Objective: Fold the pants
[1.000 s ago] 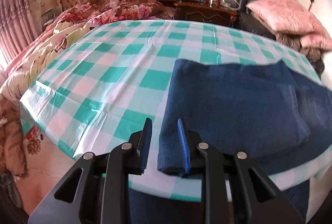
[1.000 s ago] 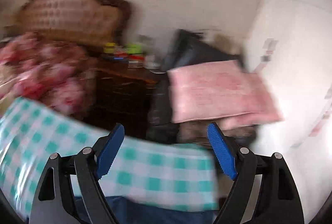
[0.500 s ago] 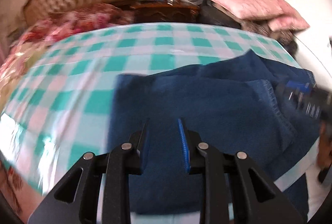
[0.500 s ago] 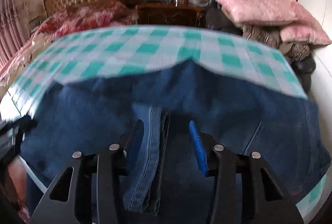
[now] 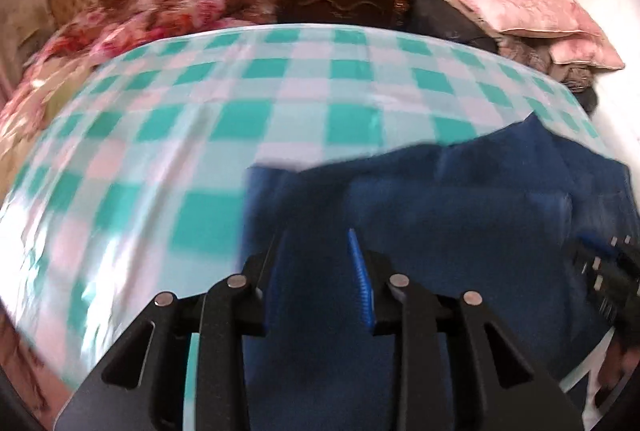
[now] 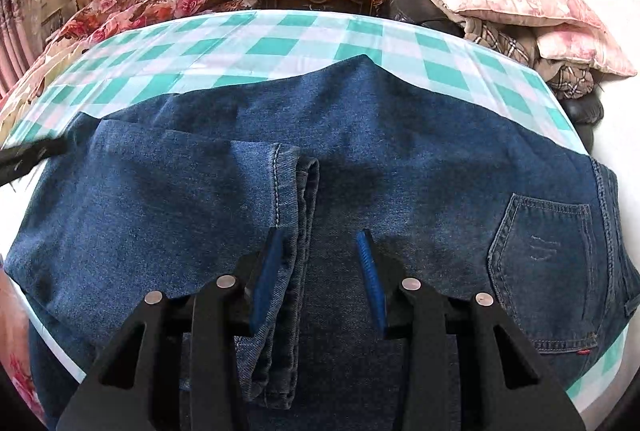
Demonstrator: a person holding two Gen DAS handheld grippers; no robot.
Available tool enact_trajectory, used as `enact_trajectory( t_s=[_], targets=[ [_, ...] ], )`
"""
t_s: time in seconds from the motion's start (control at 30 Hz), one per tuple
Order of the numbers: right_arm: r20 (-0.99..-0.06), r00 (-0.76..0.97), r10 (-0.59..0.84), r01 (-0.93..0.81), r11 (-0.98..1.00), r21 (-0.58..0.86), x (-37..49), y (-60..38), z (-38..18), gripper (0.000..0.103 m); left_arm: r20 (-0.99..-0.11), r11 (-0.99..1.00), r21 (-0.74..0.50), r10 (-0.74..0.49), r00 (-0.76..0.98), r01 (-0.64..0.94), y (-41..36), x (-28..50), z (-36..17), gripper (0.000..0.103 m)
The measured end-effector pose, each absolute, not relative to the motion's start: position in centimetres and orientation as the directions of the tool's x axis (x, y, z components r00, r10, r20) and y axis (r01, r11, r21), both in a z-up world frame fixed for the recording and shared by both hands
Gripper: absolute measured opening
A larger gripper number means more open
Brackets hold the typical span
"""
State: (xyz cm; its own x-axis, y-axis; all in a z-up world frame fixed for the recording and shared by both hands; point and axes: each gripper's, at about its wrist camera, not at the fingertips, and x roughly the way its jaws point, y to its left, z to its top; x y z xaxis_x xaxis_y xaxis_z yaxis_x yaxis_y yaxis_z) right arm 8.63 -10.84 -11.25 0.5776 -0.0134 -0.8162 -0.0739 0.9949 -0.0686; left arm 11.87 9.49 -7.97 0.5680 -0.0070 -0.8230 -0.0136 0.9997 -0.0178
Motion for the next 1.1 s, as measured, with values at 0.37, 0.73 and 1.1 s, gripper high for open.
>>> enact_trajectory(
  t_s=[0.37, 0.73, 1.1],
  targets=[
    [-0.812, 0.583, -0.013, -0.072, 0.995, -0.068, 8.6, -10.6, -11.3, 0.038, -0.817, 0.991, -0.054, 0.027, 0.576, -0.123, 14.2, 2.5, -9.1, 0.048],
    [-0.806, 0.591, -0.042, -0.072, 0.992, -0.104, 8.5, -10.5, -11.3, 0.045, -0.79, 0.935, -0.332, -0.203, 0.579, -0.124, 15.4, 1.3, -11.0, 0.048],
    [-0.816, 0.556, -0.159, -0.032, 0.977, -0.212, 9.5, -10.2, -10.7, 0.064, -0.75, 0.882, -0.457, -0.313, 0.583, -0.114, 16.3, 0.5, -11.5, 0.044]
  ],
)
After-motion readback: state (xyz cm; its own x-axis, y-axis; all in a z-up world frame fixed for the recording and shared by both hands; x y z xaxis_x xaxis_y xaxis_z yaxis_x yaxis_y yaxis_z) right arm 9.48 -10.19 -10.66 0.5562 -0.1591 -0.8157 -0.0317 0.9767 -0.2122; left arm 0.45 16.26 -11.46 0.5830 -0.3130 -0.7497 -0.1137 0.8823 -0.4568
